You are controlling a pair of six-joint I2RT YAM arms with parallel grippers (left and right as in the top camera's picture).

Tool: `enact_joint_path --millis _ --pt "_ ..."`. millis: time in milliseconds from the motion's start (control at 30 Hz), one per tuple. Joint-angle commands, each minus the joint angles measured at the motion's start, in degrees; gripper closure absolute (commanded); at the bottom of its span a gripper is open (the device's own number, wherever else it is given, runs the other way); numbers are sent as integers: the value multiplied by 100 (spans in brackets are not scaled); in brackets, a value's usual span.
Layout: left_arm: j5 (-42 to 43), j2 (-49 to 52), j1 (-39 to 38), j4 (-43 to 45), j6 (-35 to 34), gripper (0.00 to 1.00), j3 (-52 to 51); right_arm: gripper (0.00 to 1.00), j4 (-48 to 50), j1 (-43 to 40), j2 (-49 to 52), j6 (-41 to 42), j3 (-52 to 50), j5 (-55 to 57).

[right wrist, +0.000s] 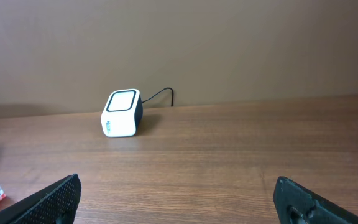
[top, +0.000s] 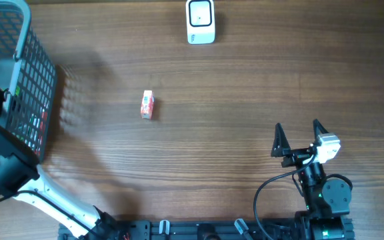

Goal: Scan the item barcode
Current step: 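Move the left gripper back into the grey basket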

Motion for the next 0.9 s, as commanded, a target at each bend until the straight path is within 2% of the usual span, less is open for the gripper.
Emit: enact_joint_path --millis 0,133,367,500,867 --pt "229 212 61 396 70 0 -529 0 15 -28 -24 7 -7 57" --pt "234 212 59 815 70 0 -916 0 15 -28 -24 7 -7 57" --pt "238 -332 -50 732 70 0 -597 0 15 -26 -24 4 -7 57" --pt "562 -754 -192 802 48 0 -549 0 15 -28 -24 4 -7 57" --pt "595 -730 -205 874 57 0 -612 0 15 -28 -24 7 -7 57"
